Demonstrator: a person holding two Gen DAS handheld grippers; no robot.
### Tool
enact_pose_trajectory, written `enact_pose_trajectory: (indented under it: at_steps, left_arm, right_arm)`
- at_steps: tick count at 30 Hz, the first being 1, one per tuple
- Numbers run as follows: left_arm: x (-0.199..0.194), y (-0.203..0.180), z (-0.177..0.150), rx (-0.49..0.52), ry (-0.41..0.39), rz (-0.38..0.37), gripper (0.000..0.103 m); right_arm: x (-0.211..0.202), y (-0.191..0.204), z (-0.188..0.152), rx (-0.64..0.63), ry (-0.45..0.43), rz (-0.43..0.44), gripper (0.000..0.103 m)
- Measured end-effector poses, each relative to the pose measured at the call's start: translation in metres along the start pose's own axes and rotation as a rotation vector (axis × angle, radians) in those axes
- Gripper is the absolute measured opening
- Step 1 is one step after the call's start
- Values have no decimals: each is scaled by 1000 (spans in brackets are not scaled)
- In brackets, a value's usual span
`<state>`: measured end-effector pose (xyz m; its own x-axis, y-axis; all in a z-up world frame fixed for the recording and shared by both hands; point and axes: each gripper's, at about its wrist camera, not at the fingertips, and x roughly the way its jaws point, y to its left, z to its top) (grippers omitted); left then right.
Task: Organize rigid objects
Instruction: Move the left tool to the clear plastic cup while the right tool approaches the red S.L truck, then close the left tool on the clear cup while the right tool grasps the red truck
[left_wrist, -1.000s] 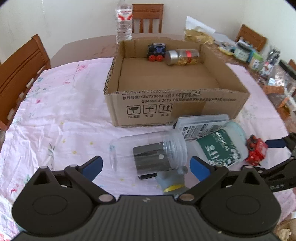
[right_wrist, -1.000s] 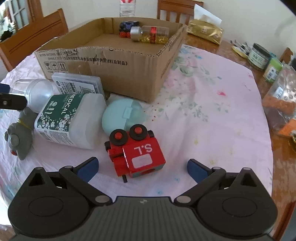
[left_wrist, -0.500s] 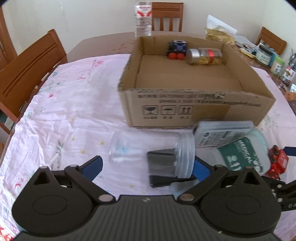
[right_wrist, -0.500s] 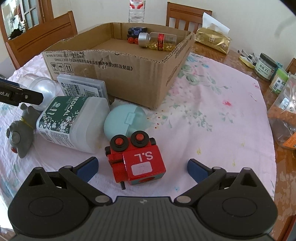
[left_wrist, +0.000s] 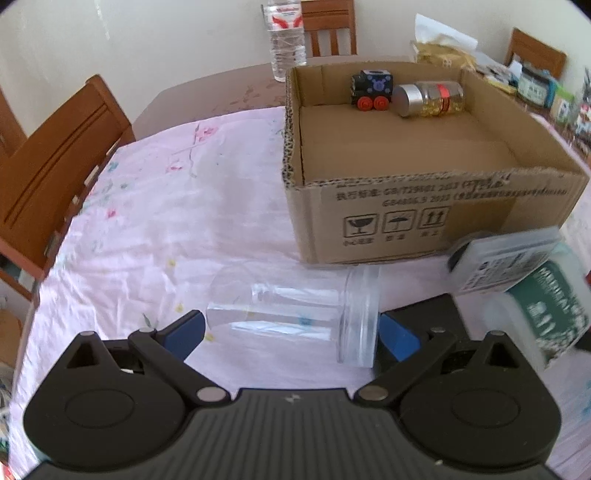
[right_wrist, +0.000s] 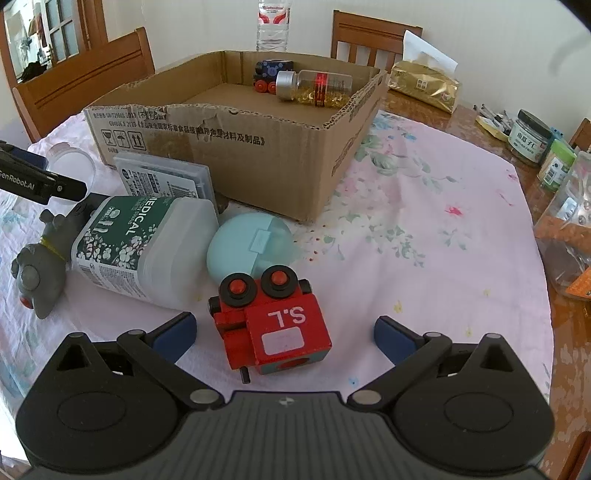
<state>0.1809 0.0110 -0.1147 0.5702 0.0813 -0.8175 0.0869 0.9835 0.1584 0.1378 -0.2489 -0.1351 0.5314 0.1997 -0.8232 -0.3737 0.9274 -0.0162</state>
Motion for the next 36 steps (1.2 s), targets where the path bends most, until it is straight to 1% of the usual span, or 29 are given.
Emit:
enact_pose_trajectory:
  at_steps: [4,9,13,15,17,18,20,22,25,29,32,36]
  left_arm:
    - [7,11,1,24,8,10,101]
    - [12,21,1,27,10,-35,101]
    - [12,23,0,43,9,-41,101]
    - [13,24,0,51,6,-41,101]
    - [13,25,1,53,7,-45,101]
    - [13,25,1,53,8,-47,101]
    - [13,26,1,56,8,-49,101]
    - [13,26,1,60,7,-50,101]
    - [12,25,2,69,-2,-51,101]
    - [12,25,3,81,-10,-62,101]
    - [13,24,3,100,-17,-73,101]
    - [12,22,3,127,-28,-79,100]
  right_arm:
    - [0,1,0,8,-1,-6,103]
    - [0,1,1,14,0,-11,103]
    - [0,0,5,8,23,-8,103]
    - [1,0,8,-1,42,-12,103]
    - [0,2,9,-36,44,-19,102]
    - [-1,3,10,-55,43,-14,100]
    - [-3,4,12,-69,51,16,89]
    - [-4,3,13,-73,62,44,84]
    - [-7,4,12,-84,66,56,77]
    - [-11,5,12,-94,70,61,63]
    - [-13,6,12,-94,72,61,58]
    - [-13,5,12,-94,75,64,58]
